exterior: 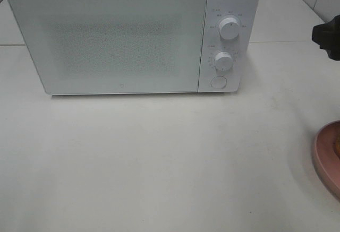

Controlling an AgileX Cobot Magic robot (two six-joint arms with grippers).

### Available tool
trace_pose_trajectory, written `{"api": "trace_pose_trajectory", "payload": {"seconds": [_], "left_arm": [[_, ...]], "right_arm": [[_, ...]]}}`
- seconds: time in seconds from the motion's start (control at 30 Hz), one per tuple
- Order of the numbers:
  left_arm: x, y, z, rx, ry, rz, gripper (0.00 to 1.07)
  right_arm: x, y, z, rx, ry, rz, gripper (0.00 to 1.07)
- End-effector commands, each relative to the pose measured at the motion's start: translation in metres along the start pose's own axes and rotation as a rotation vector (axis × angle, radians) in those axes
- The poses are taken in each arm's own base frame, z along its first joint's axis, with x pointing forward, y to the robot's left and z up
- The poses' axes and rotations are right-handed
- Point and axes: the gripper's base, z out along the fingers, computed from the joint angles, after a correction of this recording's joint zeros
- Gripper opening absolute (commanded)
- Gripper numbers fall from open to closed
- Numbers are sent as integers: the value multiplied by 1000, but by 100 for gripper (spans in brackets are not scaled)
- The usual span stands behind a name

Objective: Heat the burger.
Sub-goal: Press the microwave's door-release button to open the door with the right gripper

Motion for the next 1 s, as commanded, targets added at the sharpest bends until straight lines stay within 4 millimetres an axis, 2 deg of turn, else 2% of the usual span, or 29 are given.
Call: {"api": "trace_pose_trajectory", "payload": {"seconds": [0.03,0.07,0.17,0.23,0.57,0.8,0.87,0.93,1.0], "left_arm": [[1,0,-2,1,-33,-3,98],[1,0,-2,1,-33,-3,98],[1,0,-2,1,-33,-3,98],[1,0,-2,1,-33,-3,98],[1,0,-2,1,-33,-3,98],[1,0,-2,1,-33,-3,98],[1,0,-2,1,-33,-3,98],[1,0,-2,1,-33,-3,98],[1,0,-2,1,-33,-3,98]], "right_arm": [[6,0,7,-3,-83,-35,73],[13,0,9,-3,-129,-39,73],[16,0,10,-3,-144,-39,72],[28,-1,11,-5,-200,-39,72],[49,-5,5,35,-252,29,72],[58,12,5,17,-234,-23,73],[66,25,12,13,-199,-83,73],[68,28,13,11,-192,-89,73],[74,40,17,2,-188,-93,73]]}}
